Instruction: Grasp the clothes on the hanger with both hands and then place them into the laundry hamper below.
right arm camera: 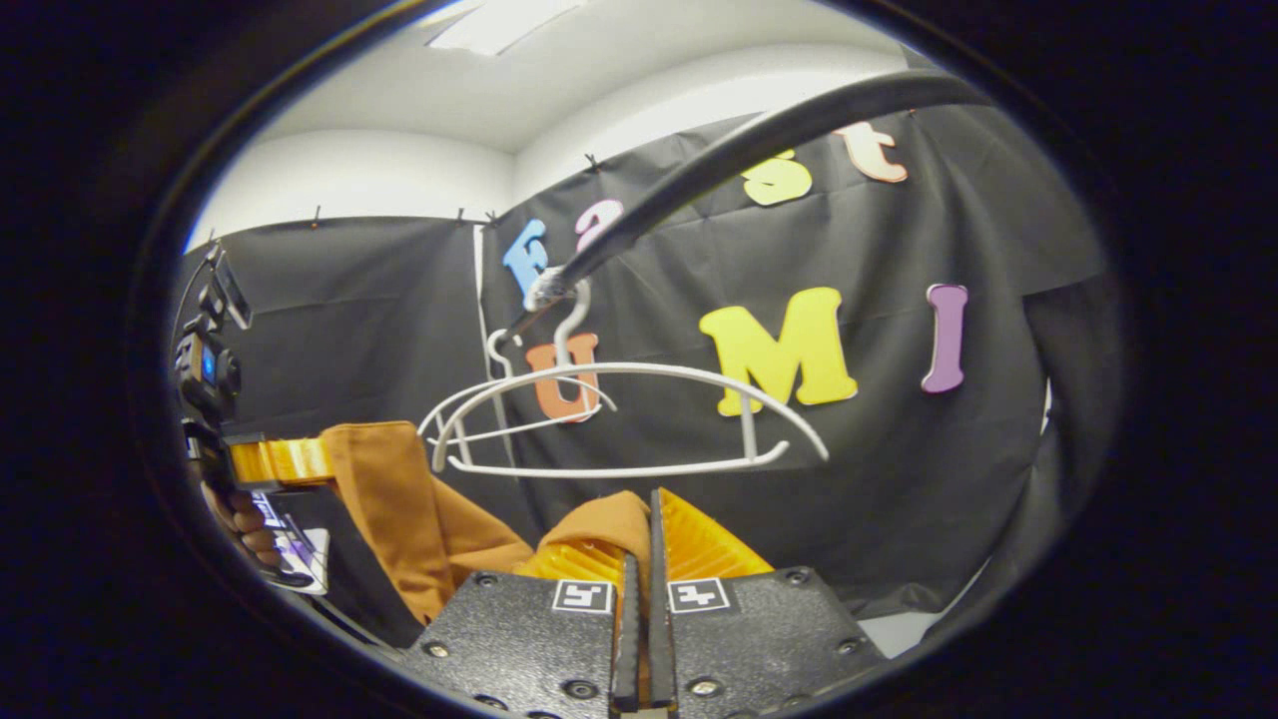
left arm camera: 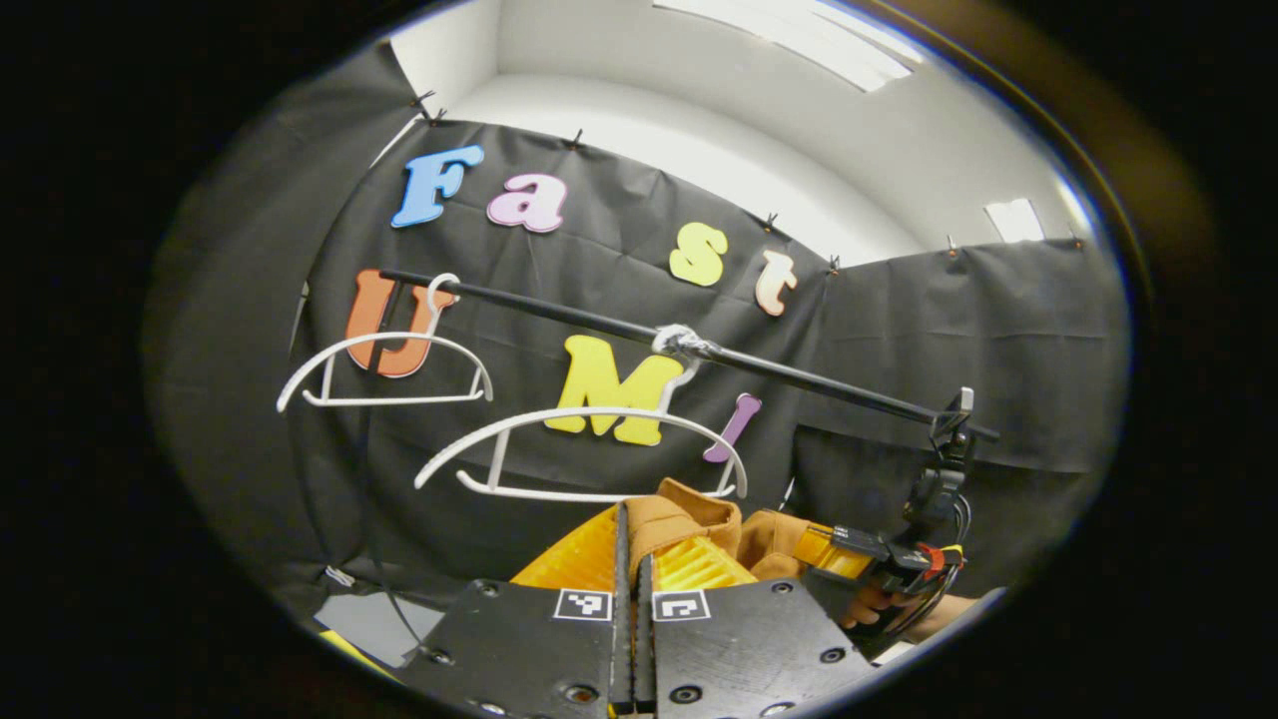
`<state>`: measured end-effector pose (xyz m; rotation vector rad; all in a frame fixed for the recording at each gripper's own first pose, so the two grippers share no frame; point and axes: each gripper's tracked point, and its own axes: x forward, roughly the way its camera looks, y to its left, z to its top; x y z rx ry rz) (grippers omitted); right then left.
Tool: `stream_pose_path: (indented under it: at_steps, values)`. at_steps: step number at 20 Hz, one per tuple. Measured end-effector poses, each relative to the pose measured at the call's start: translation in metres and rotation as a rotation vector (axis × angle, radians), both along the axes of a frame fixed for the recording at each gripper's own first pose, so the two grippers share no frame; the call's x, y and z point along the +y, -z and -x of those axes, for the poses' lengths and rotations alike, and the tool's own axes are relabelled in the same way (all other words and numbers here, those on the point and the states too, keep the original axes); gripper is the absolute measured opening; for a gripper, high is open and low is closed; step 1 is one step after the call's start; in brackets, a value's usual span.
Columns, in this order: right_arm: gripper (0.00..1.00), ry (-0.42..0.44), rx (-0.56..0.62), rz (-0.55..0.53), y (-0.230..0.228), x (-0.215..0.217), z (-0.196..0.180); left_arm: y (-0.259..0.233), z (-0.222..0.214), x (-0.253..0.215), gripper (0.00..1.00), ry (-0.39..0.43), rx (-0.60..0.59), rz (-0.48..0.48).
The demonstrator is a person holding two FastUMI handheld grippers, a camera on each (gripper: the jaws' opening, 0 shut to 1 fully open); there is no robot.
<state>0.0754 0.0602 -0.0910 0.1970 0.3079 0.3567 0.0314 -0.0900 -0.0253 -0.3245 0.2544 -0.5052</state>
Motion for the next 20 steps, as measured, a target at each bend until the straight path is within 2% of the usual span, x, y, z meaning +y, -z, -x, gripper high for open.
stream_pose_path:
  at_steps: [2, 3, 4, 6, 11, 20]
  values:
    - [0.07, -0.043, 0.001, -0.013, -0.006, 0.016, 0.008, -0.001, 0.001, -0.009, 0.07, 0.023, 0.002, 0.004]
    - [0.07, -0.062, 0.005, -0.026, -0.007, 0.021, 0.01, -0.002, 0.001, -0.011, 0.01, 0.027, 0.004, 0.007]
    - [0.07, -0.083, 0.017, -0.045, -0.007, 0.027, 0.013, -0.003, 0.002, -0.014, 0.07, 0.036, 0.007, 0.01]
    - [0.07, -0.104, 0.042, -0.078, -0.006, 0.033, 0.017, -0.004, 0.003, -0.018, 0.07, 0.046, 0.013, 0.015]
    - [0.07, -0.118, 0.097, -0.113, 0.009, 0.037, 0.017, 0.009, 0.004, -0.027, 0.07, 0.066, 0.034, 0.005]
    - [0.07, -0.144, 0.241, -0.135, 0.06, 0.042, 0.027, 0.066, 0.004, -0.031, 0.07, 0.062, 0.15, -0.01]
